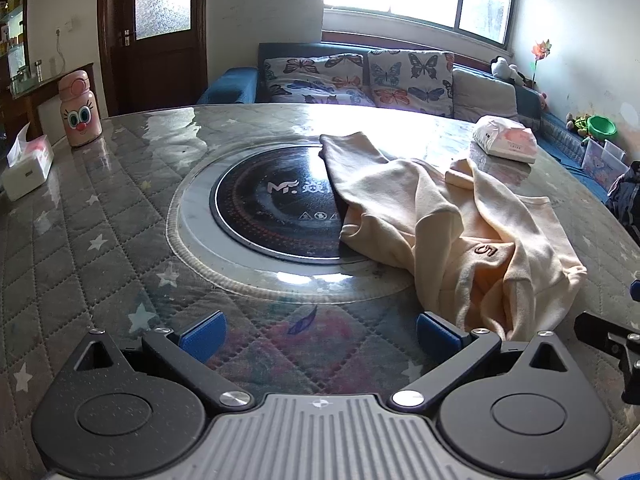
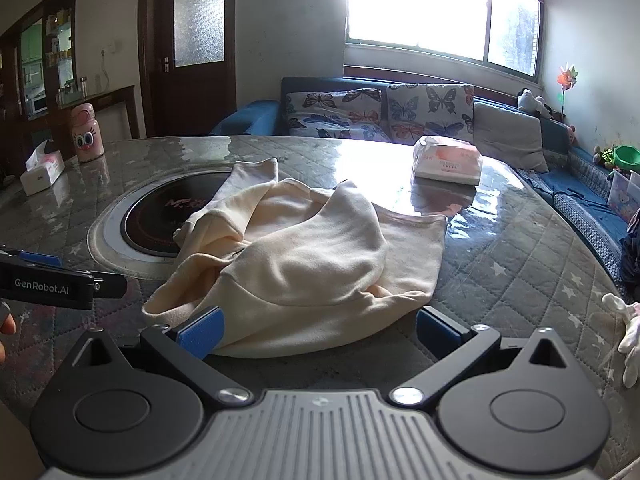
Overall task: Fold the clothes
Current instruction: 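Move both grippers open toward the crumpled cream sweatshirt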
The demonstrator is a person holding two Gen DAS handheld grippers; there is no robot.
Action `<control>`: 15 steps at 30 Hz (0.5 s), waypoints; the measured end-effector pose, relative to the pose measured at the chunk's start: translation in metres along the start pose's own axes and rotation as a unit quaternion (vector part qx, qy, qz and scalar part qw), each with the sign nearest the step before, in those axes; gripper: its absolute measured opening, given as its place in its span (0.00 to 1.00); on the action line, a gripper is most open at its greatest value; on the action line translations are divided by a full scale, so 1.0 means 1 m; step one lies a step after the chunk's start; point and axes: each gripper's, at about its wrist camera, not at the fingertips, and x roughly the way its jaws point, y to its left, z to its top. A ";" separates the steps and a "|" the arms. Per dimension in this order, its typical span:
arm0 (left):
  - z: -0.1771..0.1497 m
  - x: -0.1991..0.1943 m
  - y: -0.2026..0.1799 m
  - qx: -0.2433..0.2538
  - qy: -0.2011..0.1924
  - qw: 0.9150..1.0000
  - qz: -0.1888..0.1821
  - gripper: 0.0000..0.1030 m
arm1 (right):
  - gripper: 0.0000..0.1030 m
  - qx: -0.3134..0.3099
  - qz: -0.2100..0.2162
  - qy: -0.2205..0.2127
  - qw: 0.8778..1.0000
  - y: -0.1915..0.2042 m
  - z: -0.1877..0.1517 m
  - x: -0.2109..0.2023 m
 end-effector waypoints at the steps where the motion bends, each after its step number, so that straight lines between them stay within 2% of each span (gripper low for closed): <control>1: 0.000 0.000 -0.001 0.000 0.000 1.000 0.000 1.00 | 1.00 0.000 0.000 0.000 1.000 0.000 0.000 0.000; 15: 0.002 0.005 -0.007 0.004 0.009 1.000 0.005 1.00 | 1.00 0.003 0.005 0.008 1.000 0.000 0.001 0.006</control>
